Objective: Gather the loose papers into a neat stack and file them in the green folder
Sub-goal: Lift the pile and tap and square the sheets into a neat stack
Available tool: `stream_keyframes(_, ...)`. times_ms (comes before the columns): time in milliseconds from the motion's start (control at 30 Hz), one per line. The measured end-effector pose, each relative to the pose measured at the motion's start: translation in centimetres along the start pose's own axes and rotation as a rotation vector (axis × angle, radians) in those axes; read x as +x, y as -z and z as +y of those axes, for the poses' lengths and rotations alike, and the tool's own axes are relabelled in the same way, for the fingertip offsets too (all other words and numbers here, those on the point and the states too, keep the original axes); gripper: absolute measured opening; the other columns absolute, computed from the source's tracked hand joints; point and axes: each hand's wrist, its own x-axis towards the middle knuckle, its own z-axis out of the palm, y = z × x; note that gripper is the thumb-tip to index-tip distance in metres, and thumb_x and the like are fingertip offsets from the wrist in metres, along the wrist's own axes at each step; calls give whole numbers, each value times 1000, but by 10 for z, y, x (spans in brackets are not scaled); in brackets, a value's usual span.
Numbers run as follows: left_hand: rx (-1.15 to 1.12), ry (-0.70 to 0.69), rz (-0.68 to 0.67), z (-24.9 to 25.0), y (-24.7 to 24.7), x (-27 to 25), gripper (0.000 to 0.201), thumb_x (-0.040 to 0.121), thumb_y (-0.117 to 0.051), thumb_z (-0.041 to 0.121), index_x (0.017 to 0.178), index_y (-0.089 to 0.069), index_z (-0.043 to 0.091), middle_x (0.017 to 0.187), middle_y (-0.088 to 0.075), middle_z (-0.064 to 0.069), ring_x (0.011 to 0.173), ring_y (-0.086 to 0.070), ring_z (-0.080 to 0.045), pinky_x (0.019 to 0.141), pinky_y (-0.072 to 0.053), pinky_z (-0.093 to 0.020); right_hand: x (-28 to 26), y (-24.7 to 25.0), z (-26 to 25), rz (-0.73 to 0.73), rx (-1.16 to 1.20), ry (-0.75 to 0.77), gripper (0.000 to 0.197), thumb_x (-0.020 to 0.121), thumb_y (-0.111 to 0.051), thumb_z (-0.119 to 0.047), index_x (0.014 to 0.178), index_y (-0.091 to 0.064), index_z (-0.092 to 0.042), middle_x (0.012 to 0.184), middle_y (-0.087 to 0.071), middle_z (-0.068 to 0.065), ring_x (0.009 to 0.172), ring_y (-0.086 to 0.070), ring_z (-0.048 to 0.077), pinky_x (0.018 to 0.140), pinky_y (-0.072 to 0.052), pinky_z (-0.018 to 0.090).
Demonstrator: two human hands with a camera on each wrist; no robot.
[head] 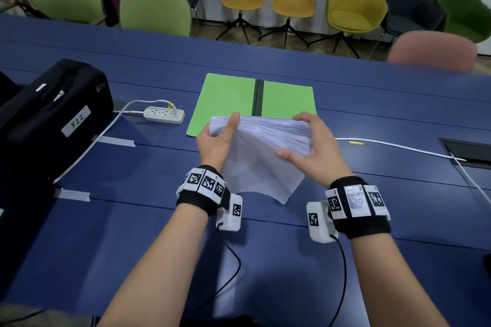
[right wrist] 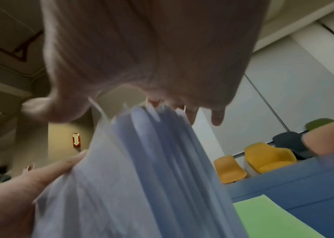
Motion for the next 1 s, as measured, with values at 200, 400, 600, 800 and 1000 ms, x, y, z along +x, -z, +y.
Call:
stream_keyframes(200,5,13,-53,4,5,5,38,69,-78,43,65,-48,21,64,-49,3,63,-48,-14,65,-44,-23,15,-8,20,92,107,-22,98,58,-84,-39,139,-29,-38,143,-39,-8,128,-39,1,111,-28,24)
stream_keyframes(400,69,42,-304,4,21,10,62,59,-73,63,100,-71,17,88,-71,3,69,-67,2,74,-54,-18,20,-22,45,-73,641,-329,22,72,-78,-7,89,-71,-18,79,-72,-4,70,-66,7,80,-51,33)
stream_keyframes(600,73,-25,-200,14,10,-6,31,83,-63,46,88,-70,16,75,-66,6,64,-62,-3,59,-52,-13,17,-43,30,177,757,-367,5,78,-75,-13,78,-71,-10,67,-72,-7,62,-65,10,61,-56,28)
stream_keyframes(800,248,-129,-211,12,17,-11,24,84,-66,40,83,-63,16,75,-59,2,73,-56,-12,67,-44,-24,3,-44,39,180,648,-363,17,74,-78,-15,88,-71,-10,77,-72,-6,67,-68,5,74,-52,31)
stream_keyframes(1000,1217,-776,-406,64,7,-16,59,66,-60,72,110,-67,33,125,-60,6,123,-48,-16,103,-31,-40,12,-27,-11,80,341,-17,20,72,-74,-36,89,-74,-26,83,-75,1,79,-67,23,74,-53,39)
